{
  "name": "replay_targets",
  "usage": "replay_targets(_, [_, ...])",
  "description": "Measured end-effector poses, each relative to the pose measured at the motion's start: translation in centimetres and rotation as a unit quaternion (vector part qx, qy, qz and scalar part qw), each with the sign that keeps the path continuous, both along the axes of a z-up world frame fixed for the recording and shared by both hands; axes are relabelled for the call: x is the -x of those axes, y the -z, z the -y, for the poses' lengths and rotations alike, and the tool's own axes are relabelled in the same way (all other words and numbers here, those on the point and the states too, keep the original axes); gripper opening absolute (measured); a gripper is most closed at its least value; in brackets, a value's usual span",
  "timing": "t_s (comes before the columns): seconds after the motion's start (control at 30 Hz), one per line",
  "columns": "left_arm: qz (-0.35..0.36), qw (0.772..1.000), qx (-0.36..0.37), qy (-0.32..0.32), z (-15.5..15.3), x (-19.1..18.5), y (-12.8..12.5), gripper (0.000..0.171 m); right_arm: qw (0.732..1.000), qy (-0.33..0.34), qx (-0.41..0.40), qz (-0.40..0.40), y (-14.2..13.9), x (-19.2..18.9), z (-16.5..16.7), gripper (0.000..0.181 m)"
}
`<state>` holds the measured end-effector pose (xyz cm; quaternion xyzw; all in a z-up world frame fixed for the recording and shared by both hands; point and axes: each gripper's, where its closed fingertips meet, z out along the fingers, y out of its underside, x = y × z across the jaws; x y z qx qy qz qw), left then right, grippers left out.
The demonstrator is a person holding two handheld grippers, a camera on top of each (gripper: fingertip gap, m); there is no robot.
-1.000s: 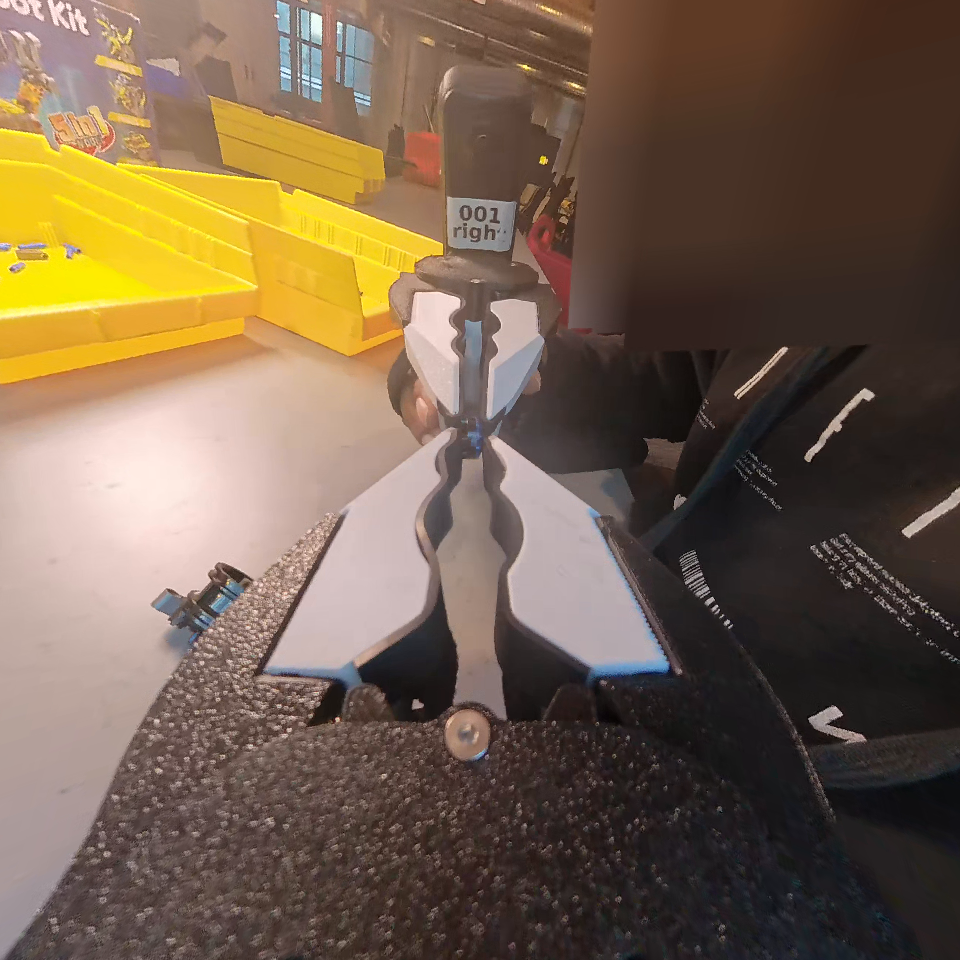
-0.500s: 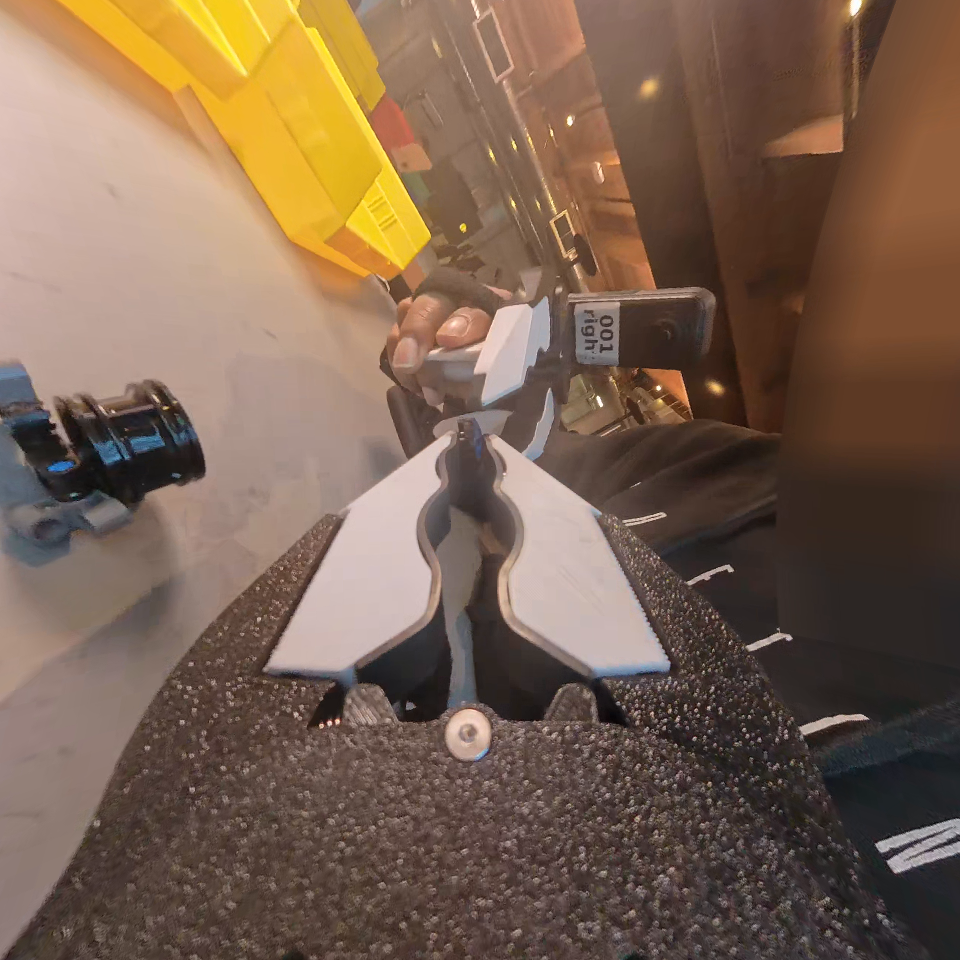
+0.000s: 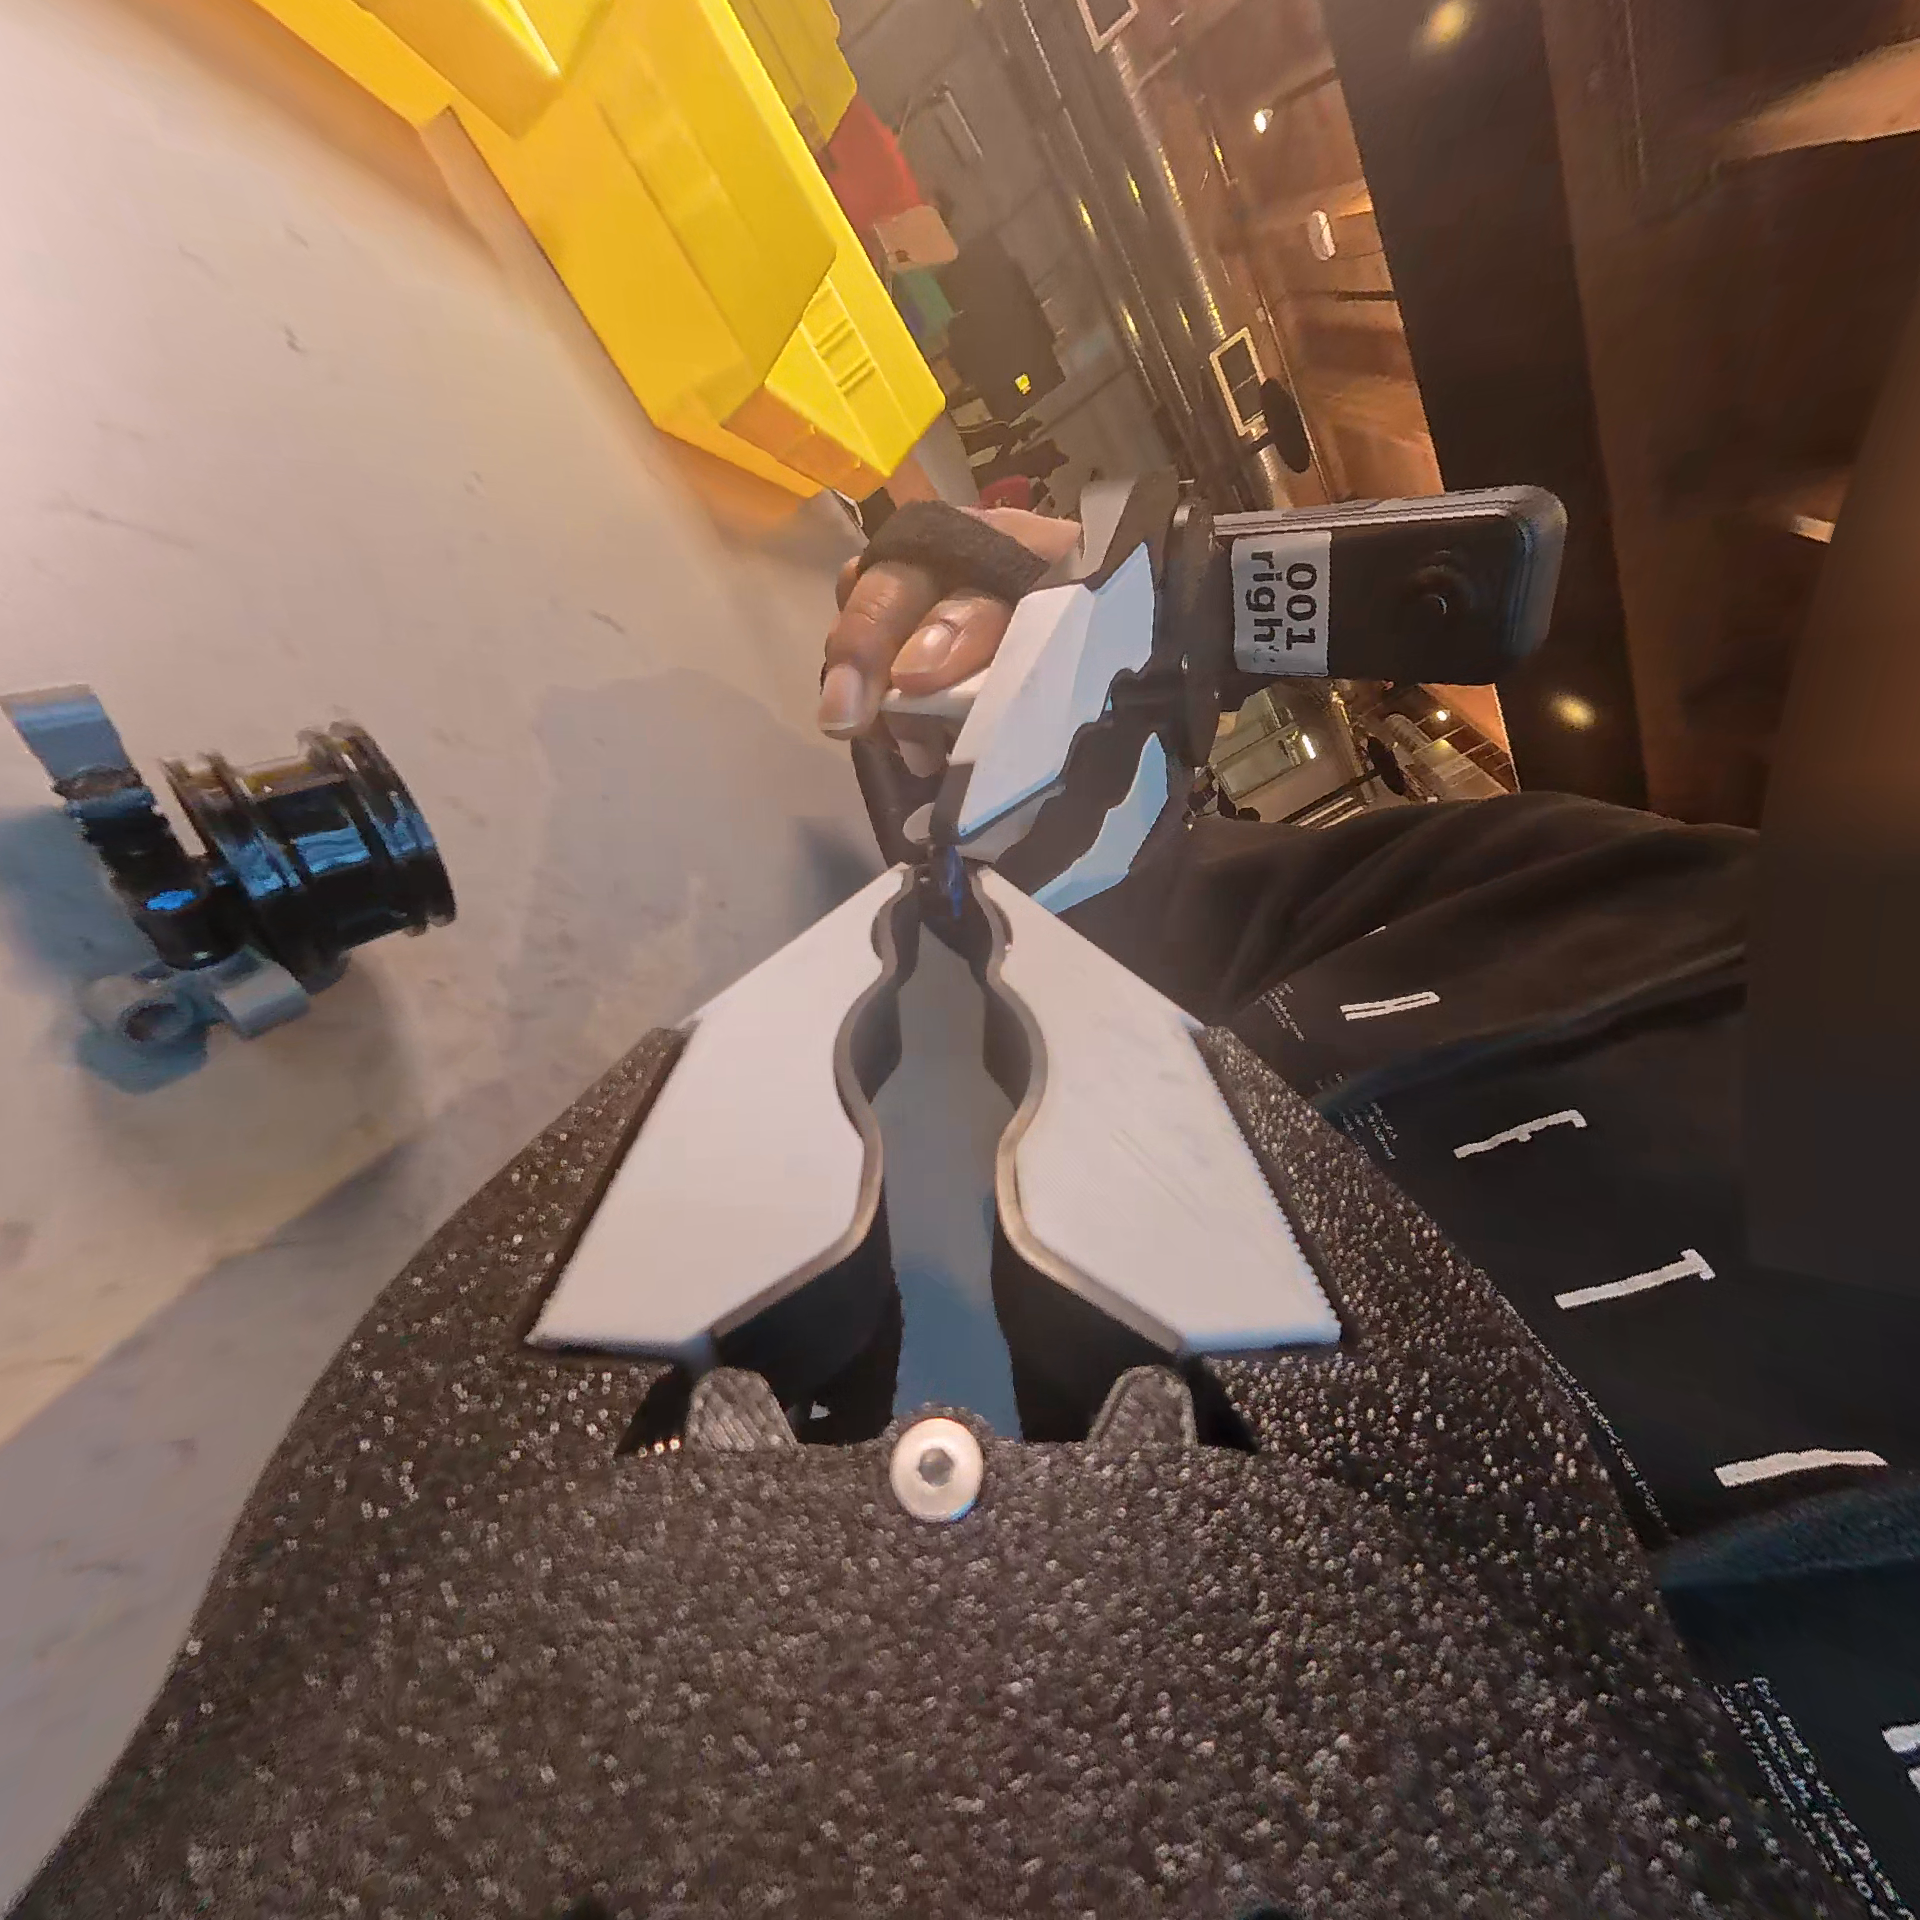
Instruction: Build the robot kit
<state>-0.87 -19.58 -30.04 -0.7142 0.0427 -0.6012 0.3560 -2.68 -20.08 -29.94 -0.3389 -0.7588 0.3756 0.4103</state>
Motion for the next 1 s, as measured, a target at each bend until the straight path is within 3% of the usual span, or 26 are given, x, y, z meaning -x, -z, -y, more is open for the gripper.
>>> replay_targets(0.5, [-0.006,1.0,0.023,0.006,-0.1,0.0,1.0,0.008,1.0,-0.008,-0.009,0.022,1.5,0.0,-0.3,0.016])
replay_targets(0.6, [0.002,1.0,-0.018,-0.001,-0.3,0.9,-0.6,0.027,1.0,0.01,0.028,0.007,0.8,0.2,-1.1,0.016])
replay_targets(0.67, [-0.049,0.996,-0.062,-0.037,-1.0,2.5,-1.0,0.039,0.998,0.023,0.055,-0.005,0.2,0.1,-1.8,0.016])
replay_targets(0.83, [-0.292,0.941,-0.143,-0.096,-2.1,6.4,1.5,0.07,0.996,0.028,0.083,-0.023,-0.6,-0.1,-2.4,0.016])
replay_targets(1.0, [-0.485,0.847,-0.2,-0.087,-3.2,7.5,4.1,0.072,0.995,0.047,0.085,-0.025,-0.6,-0.3,-3.3,0.016])
